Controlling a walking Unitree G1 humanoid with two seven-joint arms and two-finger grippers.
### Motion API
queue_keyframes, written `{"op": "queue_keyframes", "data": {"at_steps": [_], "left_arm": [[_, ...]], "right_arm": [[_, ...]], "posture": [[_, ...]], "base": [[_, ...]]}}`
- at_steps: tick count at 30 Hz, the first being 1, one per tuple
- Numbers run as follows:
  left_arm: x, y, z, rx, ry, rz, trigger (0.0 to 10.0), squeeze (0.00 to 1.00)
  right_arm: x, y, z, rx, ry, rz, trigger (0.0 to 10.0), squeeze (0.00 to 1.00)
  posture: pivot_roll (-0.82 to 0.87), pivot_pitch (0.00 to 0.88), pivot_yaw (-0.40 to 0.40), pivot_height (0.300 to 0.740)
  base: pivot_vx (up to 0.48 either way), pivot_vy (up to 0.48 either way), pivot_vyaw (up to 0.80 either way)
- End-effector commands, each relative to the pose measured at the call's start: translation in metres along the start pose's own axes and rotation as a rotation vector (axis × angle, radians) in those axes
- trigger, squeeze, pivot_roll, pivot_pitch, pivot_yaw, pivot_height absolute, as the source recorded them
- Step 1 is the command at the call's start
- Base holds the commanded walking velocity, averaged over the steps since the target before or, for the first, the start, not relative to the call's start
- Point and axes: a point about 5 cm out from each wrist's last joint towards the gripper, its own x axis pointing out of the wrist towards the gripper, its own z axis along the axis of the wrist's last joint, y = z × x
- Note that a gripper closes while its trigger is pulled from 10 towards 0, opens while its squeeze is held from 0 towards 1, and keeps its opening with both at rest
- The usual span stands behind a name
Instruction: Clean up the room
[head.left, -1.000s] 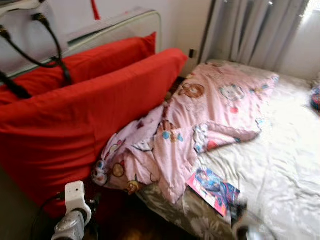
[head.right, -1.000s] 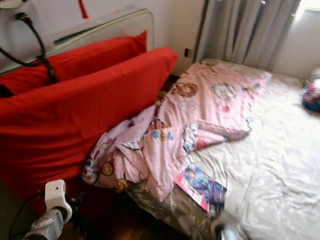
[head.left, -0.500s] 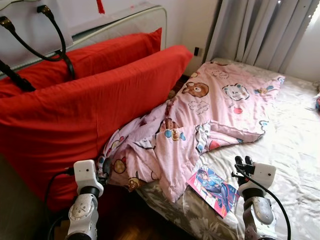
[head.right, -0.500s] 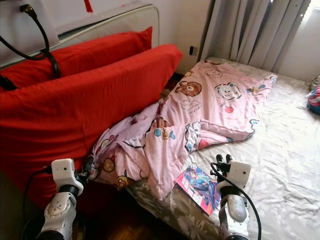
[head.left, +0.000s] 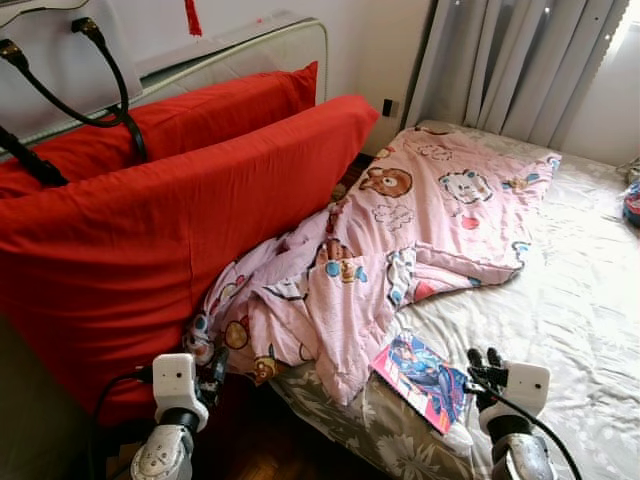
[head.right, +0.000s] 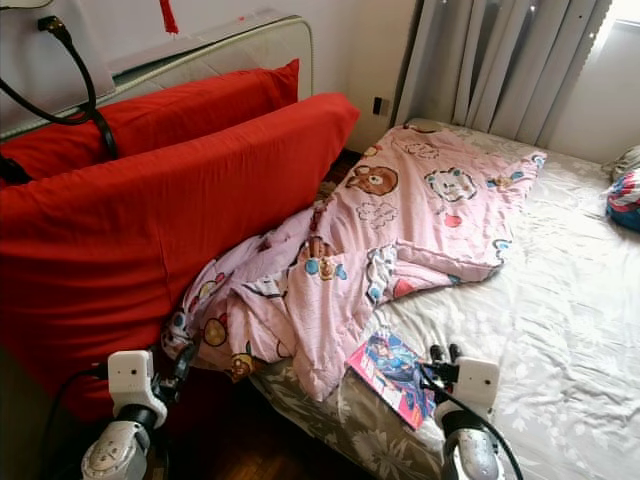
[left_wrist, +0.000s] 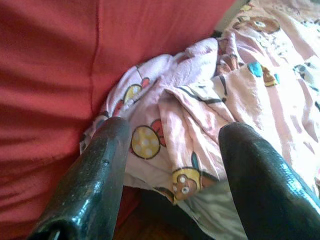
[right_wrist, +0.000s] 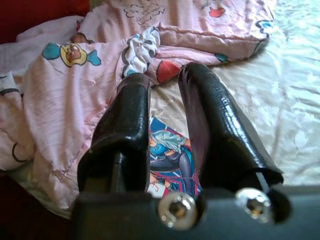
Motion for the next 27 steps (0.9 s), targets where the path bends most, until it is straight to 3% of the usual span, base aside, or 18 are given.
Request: {"op": "queue_keyframes", "data": {"at_steps": [1,4,5,10,19,27], "left_arm": [[-0.001,0.009,0.003,-0.013,-0.008,0.037,10.0,0.00],[-0.002,0.008,0.004,-0.006,-0.018,0.033,10.0,0.00],[-0.003,0.007,0.004,0.037,-0.021,0.015,10.0,0.00],[-0.006,0.013,0.005,0.005,-0.028,0.067,10.0,0.00],[-0.003,0.011,0.012,0.002,-0.054,0.070,10.0,0.00],[-0.004,0.005,0.013,-0.002,-0.050,0.066,10.0,0.00]], "right_arm": [[0.002,-0.006,0.006,0.008,-0.023,-0.036,10.0,0.00],[0.001,-0.009,0.007,0.022,-0.026,-0.071,10.0,0.00],[-0.001,-0.012,0.003,0.020,-0.005,-0.097,10.0,0.00],[-0.010,-0.010,-0.005,-0.007,0.024,-0.078,10.0,0.00],[-0.002,-0.009,-0.001,-0.027,0.039,-0.084,10.0,0.00],[-0.002,-0.011,-0.004,-0.018,0.069,-0.131,10.0,0.00]], "posture": [[0.00,0.000,-0.066,0.740],[0.01,0.000,-0.069,0.740],[0.01,0.000,-0.070,0.740],[0.00,0.000,-0.066,0.740],[0.01,0.000,-0.078,0.710],[0.01,0.000,-0.081,0.710]], "base": [[0.000,0.000,0.00],[0.000,0.000,0.00],[0.000,0.000,0.00],[0.000,0.000,0.00],[0.000,0.000,0.00],[0.000,0.000,0.00]]}}
